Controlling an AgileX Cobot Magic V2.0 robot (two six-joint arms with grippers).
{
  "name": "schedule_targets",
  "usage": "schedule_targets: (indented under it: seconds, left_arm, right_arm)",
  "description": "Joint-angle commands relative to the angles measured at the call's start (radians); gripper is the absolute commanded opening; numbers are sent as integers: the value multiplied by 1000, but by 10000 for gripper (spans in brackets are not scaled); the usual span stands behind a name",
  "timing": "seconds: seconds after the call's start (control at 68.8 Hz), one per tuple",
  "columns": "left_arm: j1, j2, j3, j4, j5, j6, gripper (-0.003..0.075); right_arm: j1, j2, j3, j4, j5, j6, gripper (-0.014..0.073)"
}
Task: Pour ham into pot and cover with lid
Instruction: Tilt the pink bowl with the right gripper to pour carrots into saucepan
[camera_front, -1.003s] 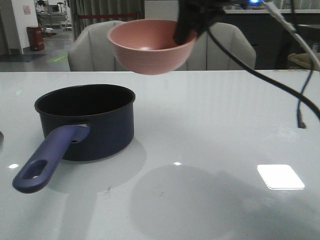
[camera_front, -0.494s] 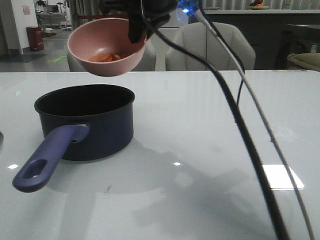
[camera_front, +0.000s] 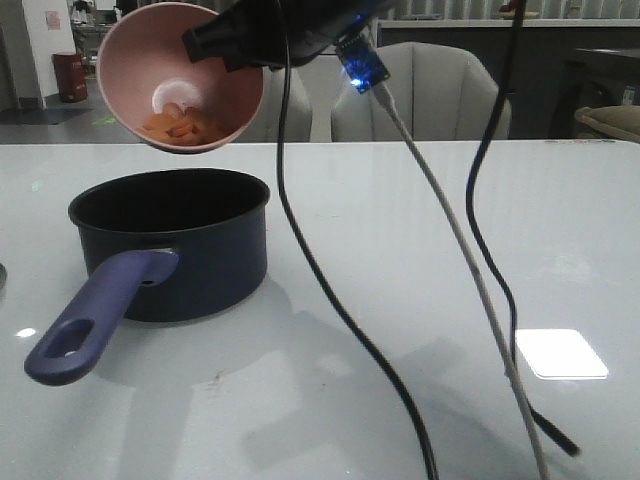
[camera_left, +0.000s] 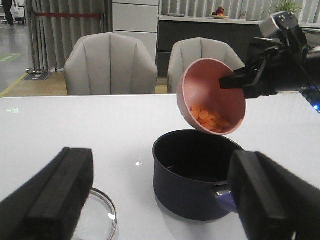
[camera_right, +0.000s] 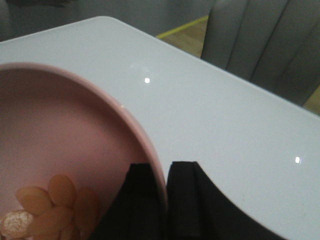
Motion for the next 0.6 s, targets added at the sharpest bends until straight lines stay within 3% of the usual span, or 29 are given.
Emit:
schedule_targets:
  seconds: [0.0,0.16,0.407,0.581]
  left_arm:
    - [-5,-15,-25,-4,-76,0,585]
    - [-5,-15,-25,-4,-76,0,585]
    - [-5,-15,-25,-4,-76,0,585]
    - [-5,-15,-25,-4,-76,0,585]
  right_arm:
    - [0,-71,44,-28,-287,-117,136]
    - [7,-66,119,5,-480,-347,136]
    - [82,-48,138,156,-657,-892,136]
    - [98,18,138,157,-877,-1109,136]
